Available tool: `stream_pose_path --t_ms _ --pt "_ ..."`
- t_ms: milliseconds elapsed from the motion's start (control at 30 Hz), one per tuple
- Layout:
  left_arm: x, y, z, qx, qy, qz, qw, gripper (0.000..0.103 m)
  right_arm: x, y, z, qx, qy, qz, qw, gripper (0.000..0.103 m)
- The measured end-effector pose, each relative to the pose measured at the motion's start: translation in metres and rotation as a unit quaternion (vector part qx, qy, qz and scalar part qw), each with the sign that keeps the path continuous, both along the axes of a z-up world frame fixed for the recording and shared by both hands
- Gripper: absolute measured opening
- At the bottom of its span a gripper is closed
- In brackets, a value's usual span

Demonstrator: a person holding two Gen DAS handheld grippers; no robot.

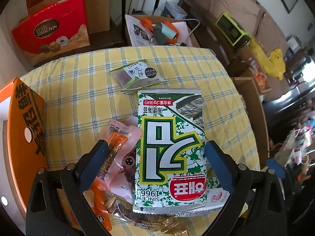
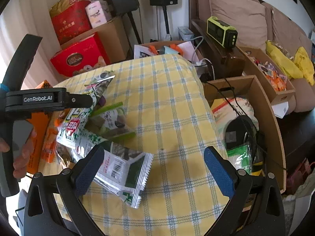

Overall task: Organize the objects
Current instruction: 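Grasp the green-white seaweed packet with the left gripper and lift it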

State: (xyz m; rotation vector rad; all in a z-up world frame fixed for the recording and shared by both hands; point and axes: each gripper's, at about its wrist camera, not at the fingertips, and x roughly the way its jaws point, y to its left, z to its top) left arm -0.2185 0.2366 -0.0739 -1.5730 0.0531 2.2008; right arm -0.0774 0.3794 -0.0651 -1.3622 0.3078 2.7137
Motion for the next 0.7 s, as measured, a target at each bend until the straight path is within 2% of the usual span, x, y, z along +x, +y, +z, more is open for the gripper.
stream_pose_path --t_ms 100,333,600,700 --pt "0.001 0.001 0.001 0.001 -0.002 -0.001 1.0000 0.097 0.001 -0.002 -0.002 0.000 -0.002 0.007 1.000 0.101" --pt "0.001 0.012 -0.001 -0.025 0.002 -0.005 0.9997 0.101 0.001 -0.013 -0.008 0.010 -0.011 0.027 1.000 0.102" --pt "0.000 0.008 0.005 0.018 -0.018 -0.003 0.9997 0.101 0.001 -0.026 -0.016 0.008 -0.025 0.049 0.998 0.102" --pt "0.000 0.011 -0.001 0.000 -0.025 0.003 0.9997 0.099 -0.001 -0.030 -0.018 0.011 -0.028 0.053 0.998 0.102"
